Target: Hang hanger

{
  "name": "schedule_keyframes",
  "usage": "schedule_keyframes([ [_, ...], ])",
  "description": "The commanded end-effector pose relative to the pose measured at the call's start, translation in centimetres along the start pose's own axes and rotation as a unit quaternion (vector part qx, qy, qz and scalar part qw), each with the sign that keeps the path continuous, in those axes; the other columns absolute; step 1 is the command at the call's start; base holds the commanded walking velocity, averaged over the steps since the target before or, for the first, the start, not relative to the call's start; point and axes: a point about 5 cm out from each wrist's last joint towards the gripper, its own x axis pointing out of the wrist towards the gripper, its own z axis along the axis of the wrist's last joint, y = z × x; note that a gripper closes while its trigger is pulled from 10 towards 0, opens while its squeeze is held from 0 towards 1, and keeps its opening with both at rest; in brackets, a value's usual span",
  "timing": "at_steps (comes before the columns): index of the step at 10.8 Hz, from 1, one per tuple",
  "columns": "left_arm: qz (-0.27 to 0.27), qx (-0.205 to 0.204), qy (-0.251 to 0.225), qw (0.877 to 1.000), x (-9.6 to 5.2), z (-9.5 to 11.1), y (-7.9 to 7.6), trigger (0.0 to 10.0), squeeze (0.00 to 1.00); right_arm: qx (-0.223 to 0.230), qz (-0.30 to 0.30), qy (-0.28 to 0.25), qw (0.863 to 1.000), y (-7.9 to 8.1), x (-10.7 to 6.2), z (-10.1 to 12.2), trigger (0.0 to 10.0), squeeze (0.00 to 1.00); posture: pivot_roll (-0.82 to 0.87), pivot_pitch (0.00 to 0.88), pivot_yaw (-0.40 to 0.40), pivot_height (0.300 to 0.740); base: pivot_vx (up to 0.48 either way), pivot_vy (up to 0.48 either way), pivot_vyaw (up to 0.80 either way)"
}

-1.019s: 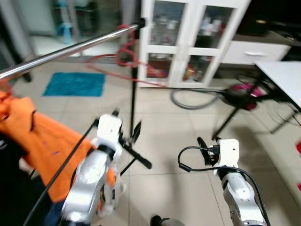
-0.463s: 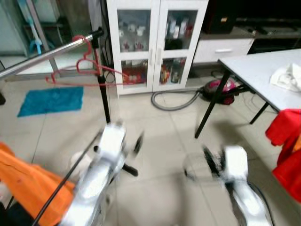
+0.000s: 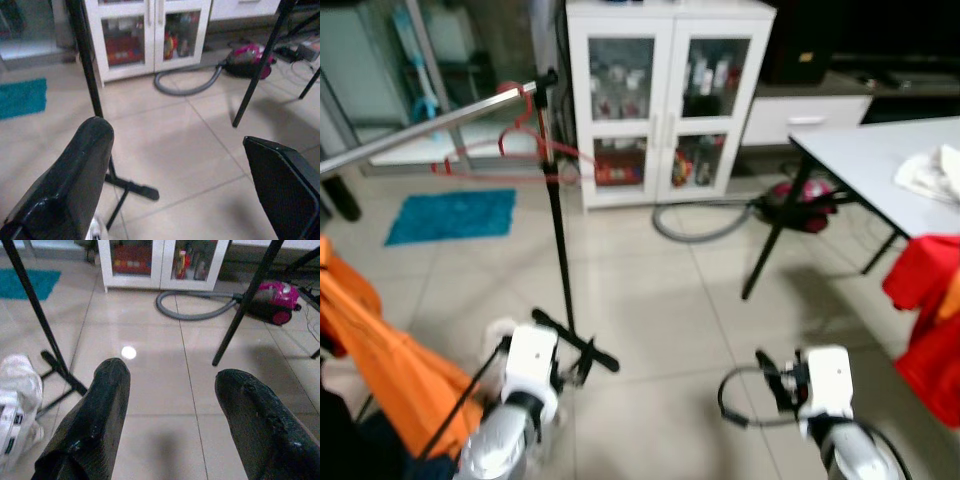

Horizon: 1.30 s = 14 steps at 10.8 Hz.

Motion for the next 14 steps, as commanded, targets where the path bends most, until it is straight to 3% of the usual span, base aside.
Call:
schedule_keyframes([
  [1, 0.007, 0.002, -0.001, 1.0, 0.0, -0.2, -0.2, 10.0, 0.0, -0.004, 0.003, 0.007, 1.0, -0.1, 0.0, 0.0, 10.0, 0.0, -0.03, 0.0, -0.032, 0.74, 0.0, 0.0, 0.0],
  [3, 0.009, -0.012, -0.028, 0.999, -0.3, 0.0, -3.7, 10.0, 0.0, -0.001, 0.006, -0.014, 1.0, -0.1, -0.1, 0.6, 10.0, 0.0, -0.02, 0.0, -0.042, 0.74, 0.0, 0.0, 0.0],
  [5, 0.001, -0.016, -0.069, 0.998, -0.2, 2.0, -1.5, 10.0, 0.0, 0.022, 0.021, -0.048, 0.998, -0.1, -1.1, 1.8, 10.0, 0.0, -0.02, 0.0, -0.045, 0.74, 0.0, 0.0, 0.0],
  [6, 0.0, -0.005, -0.024, 1.0, -0.9, 0.8, -0.4, 10.0, 0.0, 0.018, 0.031, -0.007, 0.999, -0.2, -2.2, 0.2, 10.0, 0.0, -0.02, 0.0, -0.044, 0.74, 0.0, 0.0, 0.0],
  [7, 0.0, -0.005, 0.015, 1.0, -0.5, -0.9, -0.3, 10.0, 0.0, 0.022, 0.022, 0.037, 0.999, -0.5, -1.9, -1.5, 10.0, 0.0, -0.01, 0.0, -0.04, 0.74, 0.0, 0.0, 0.0],
  [8, 0.001, -0.021, 0.035, 0.999, 0.6, -2.1, -0.3, 10.0, 0.0, 0.044, 0.008, 0.069, 0.997, -0.6, -0.9, -3.0, 10.0, 0.0, -0.01, 0.0, -0.03, 0.74, 0.0, 0.0, 0.0],
  [9, 0.002, -0.017, 0.085, 0.996, 2.9, -4.5, -0.2, 10.0, 0.0, 0.039, -0.002, 0.117, 0.992, -0.5, 1.1, -5.0, 10.0, 0.0, -0.02, 0.0, -0.028, 0.74, 0.0, 0.0, 0.0],
  [10, 0.018, -0.035, 0.119, 0.992, 3.7, -5.7, 0.2, 10.0, 0.0, 0.051, -0.019, 0.136, 0.989, -0.8, 1.9, -5.3, 10.0, 0.0, -0.02, 0.0, -0.027, 0.74, 0.0, 0.0, 0.0],
  [11, 0.045, -0.041, 0.193, 0.979, 3.3, -8.4, 0.3, 10.0, 0.0, 0.084, -0.035, 0.175, 0.98, -0.7, 3.4, -5.3, 10.0, 0.0, -0.03, 0.0, -0.015, 0.74, 0.0, 0.0, 0.0],
  [12, 0.051, -0.05, 0.229, 0.971, 2.7, -9.7, -0.1, 10.0, 0.0, 0.087, -0.035, 0.191, 0.977, -0.6, 3.8, -5.4, 10.0, 0.0, -0.03, 0.0, -0.016, 0.74, 0.0, 0.0, 0.0],
  [13, 0.069, -0.127, 0.314, 0.938, 1.4, -12.1, -1.2, 10.0, 0.0, 0.088, -0.005, 0.24, 0.967, 0.4, 4.1, -6.1, 10.0, 0.0, -0.03, 0.0, -0.023, 0.74, 0.0, 0.0, 0.0],
  [14, 0.075, -0.143, 0.35, 0.923, 0.5, -13.1, -1.7, 10.0, 0.0, 0.085, 0.012, 0.26, 0.962, 0.9, 4.0, -6.5, 10.0, 0.0, -0.05, 0.0, -0.025, 0.74, 0.0, 0.0, 0.0],
])
